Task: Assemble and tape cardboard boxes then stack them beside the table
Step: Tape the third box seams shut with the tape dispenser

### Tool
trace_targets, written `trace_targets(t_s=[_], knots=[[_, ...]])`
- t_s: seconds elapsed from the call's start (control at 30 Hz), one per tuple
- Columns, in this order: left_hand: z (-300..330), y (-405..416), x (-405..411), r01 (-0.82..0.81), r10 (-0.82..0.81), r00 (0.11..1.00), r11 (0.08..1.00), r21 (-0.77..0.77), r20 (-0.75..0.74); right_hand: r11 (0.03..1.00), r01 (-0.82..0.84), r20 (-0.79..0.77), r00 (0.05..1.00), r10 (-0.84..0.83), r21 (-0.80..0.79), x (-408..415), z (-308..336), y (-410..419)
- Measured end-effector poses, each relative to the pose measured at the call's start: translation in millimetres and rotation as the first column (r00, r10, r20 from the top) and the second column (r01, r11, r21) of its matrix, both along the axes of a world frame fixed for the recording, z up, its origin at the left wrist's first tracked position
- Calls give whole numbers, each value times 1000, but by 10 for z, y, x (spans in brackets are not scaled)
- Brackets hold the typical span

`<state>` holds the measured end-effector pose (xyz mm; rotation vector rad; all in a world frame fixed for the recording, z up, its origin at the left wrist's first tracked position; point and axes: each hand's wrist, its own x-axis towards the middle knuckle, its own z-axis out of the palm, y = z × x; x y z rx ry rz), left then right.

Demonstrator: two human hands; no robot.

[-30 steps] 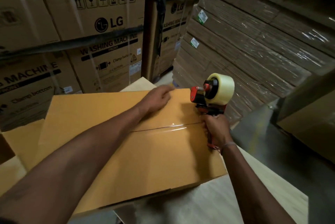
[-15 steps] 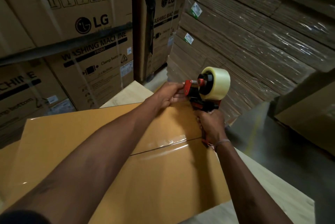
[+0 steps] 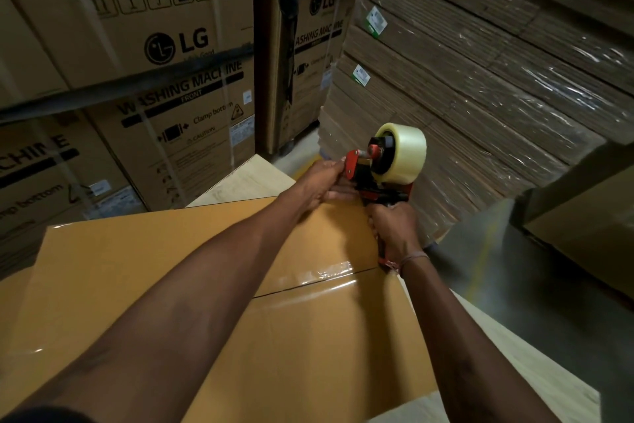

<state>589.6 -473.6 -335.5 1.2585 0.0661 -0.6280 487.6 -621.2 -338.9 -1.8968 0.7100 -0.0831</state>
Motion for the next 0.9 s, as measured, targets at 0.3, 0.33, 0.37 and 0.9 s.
trace_targets(t_s=[0.3,0.33,0.37,0.9], knots=[[124,45,57,-90,69,981,990,-108,-183,994,14,48,999,-19,106,-32,91,84],[141,41,68,-82,59,975,991,-103,-216,993,10,61,998,-17,114,-65,94,87],[152,35,78,-71,47,968,993,-91,-245,993,9,70,997,-17,115,-97,91,89],[128,-82,128,-252,258,966,936,246,6,997,-1,43,999,-2,83,-424,108,23]])
